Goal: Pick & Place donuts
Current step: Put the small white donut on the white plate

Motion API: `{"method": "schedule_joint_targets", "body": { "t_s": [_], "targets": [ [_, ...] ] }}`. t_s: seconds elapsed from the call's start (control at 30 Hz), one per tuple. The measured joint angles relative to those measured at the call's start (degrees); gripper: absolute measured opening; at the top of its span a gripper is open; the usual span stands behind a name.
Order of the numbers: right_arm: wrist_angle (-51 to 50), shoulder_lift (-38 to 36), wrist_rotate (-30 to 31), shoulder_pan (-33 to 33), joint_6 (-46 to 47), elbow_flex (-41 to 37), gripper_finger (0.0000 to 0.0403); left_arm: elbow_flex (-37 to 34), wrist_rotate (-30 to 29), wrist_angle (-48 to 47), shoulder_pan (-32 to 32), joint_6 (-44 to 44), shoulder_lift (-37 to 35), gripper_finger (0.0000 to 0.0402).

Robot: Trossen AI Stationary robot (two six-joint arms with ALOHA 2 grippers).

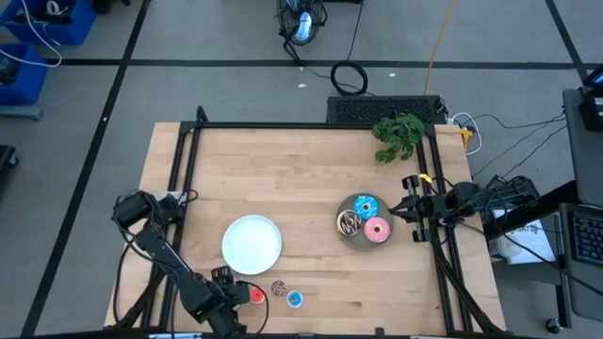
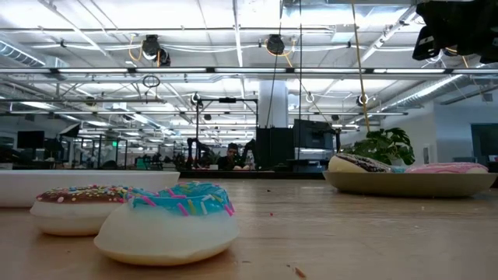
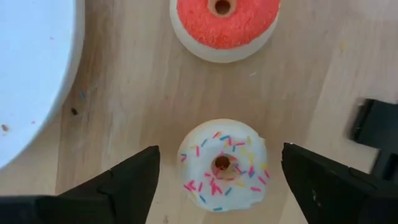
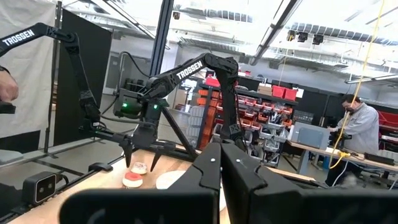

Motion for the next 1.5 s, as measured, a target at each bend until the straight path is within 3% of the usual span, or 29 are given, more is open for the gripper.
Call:
{"method": "schedule_joint_targets", "body": {
  "t_s": [0.43, 0.77, 0.9, 1.23, 1.5],
  "targets": [
    [0.05, 0.02, 0.13, 0.0, -0.55, 0.0, 0.0, 0.02, 1.69, 0.13, 0.07, 0.61, 1.44, 0.0289],
    [0.03, 0.02, 0.24, 0.0, -0.57, 0.0, 0.0, 0.02, 2.76, -0.22, 1.5, 1.75, 1.44, 0.0189],
    [0.05, 0.02, 0.24, -0.01, -0.57, 0.0, 0.0, 0.02, 3.89, -0.23, 2.64, 3.67, 1.42, 0.0167],
    [0.05, 0.02, 0.26, -0.02, -0.59, 0.0, 0.0, 0.0, 2.14, -0.63, 4.35, 5.71, -3.33, 0.0183],
    [0.7, 0.02, 0.26, -0.02, -0.76, 0.0, 0.0, 0.0, -6.77, -10.35, 9.48, 7.83, -15.82, 0.0191]
  ]
}}
